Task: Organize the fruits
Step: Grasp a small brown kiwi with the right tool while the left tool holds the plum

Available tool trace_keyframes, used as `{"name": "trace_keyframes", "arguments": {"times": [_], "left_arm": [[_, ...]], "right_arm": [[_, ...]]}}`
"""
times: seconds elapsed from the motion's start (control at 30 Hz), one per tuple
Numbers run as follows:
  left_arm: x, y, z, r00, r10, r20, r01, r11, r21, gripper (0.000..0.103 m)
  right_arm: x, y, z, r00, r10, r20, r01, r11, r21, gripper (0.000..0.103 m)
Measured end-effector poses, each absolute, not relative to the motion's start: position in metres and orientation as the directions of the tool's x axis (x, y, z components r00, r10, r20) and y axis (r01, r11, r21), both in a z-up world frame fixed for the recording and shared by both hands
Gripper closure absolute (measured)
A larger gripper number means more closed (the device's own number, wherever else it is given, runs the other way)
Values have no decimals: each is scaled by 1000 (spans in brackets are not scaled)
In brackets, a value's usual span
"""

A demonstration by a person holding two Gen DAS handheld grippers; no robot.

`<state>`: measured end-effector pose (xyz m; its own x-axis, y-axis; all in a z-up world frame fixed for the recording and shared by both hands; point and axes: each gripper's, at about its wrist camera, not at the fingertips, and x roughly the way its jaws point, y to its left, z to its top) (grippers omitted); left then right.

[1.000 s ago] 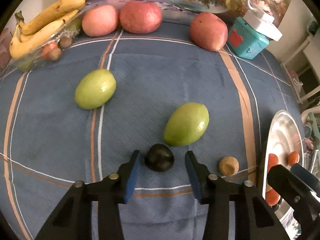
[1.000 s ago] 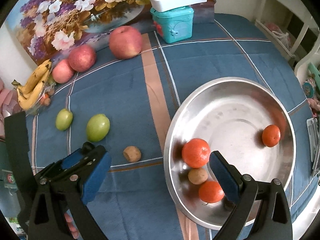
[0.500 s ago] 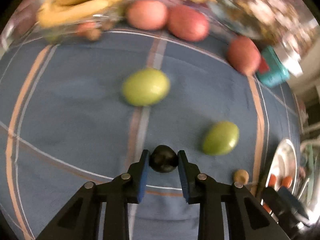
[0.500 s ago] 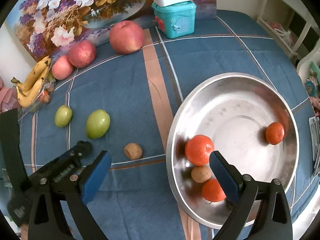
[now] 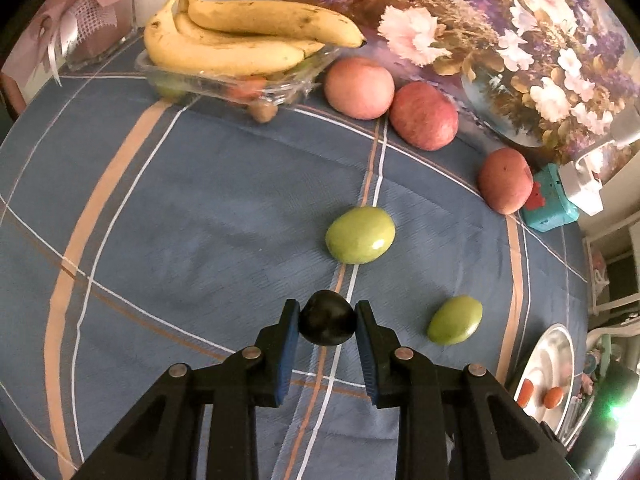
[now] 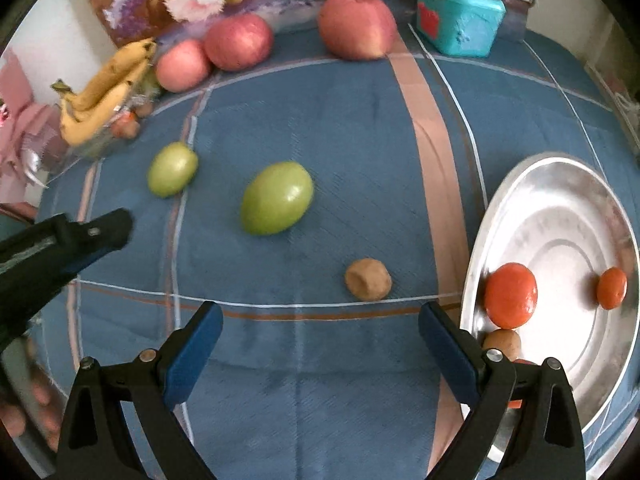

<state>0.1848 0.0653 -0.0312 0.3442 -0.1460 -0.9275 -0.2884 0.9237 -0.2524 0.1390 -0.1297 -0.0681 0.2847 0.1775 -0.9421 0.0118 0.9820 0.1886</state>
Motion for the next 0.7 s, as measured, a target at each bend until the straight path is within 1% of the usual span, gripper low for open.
{"name": "trace_keyframes", "arguments": {"times": [0.1,0.27,0.47,0.63,0.7], "left_arm": [[181,67,-34,331,-134,-934,-294,926,-238,73],[181,67,-49,272,-104,-957,-303,934,-187,73],[182,71,-54,265,-123,-956,-311,928,-205,73],[181,71,-51,268,-141,-953,-303,927,-222,73],[181,69,-51,265,-139,-954,-302,928,-219,73]], "right_arm": [[144,-133,-79,276,157,-948,45,983,176,5],[153,-128,-82,309,116,-944,63,988,142,4],[163,-123,-95,291,108,-951,83,987,138,4],[168,-117,-98,298,72,-952,81,992,100,4],[172,-107,-104,274,49,-961,49,997,65,1]]}}
